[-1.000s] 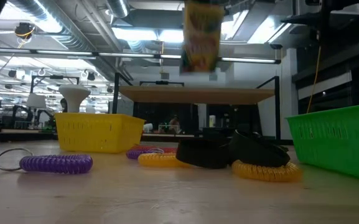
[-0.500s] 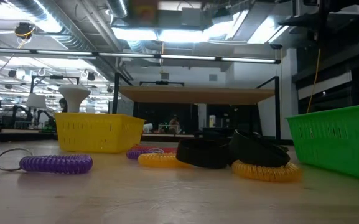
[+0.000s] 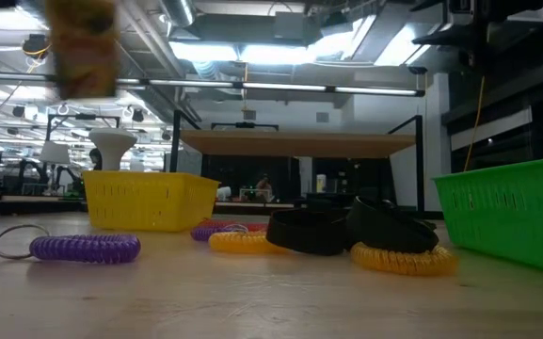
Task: Pick & Place Office Desk Supplies
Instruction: Put the yellow crayon box into the black bin
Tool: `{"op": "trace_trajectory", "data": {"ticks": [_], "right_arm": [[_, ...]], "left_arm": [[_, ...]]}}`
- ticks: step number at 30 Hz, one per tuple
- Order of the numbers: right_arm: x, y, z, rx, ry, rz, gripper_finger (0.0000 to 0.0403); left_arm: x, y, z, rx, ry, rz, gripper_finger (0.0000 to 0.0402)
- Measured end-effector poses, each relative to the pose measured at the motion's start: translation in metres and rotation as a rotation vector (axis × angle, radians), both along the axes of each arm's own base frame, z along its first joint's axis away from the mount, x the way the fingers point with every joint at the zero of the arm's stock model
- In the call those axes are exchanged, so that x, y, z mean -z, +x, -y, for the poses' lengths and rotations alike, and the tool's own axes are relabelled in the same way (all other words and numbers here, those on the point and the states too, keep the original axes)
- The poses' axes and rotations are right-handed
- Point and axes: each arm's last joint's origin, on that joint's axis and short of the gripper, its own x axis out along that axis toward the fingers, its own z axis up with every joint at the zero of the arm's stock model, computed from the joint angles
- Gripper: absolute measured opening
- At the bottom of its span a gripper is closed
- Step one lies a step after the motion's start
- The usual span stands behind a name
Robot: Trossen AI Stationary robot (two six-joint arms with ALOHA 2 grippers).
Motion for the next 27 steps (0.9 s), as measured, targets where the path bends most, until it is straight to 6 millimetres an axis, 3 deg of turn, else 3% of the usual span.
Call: {"op": "trace_trajectory", "data": {"ticks": [6, 15, 27], "right_arm": [[0.005, 0.008, 0.000, 0.041, 0.026, -0.032, 0.0206], [0.010, 0.021, -0.002, 0.051, 0.045, -0.042, 0.0206], [0.014, 0.038, -0.004, 0.055, 0.060, -0.034, 0.0206]], "left_arm": [[0.011, -0.027, 0.008, 0.058, -0.108, 0.085, 0.0001], [0.018, -0.052, 0.031, 0.191, -0.195, 0.025, 0.0001], [0.035, -0.053, 0.050, 0.239, -0.089, -0.045, 0.0001]]}}
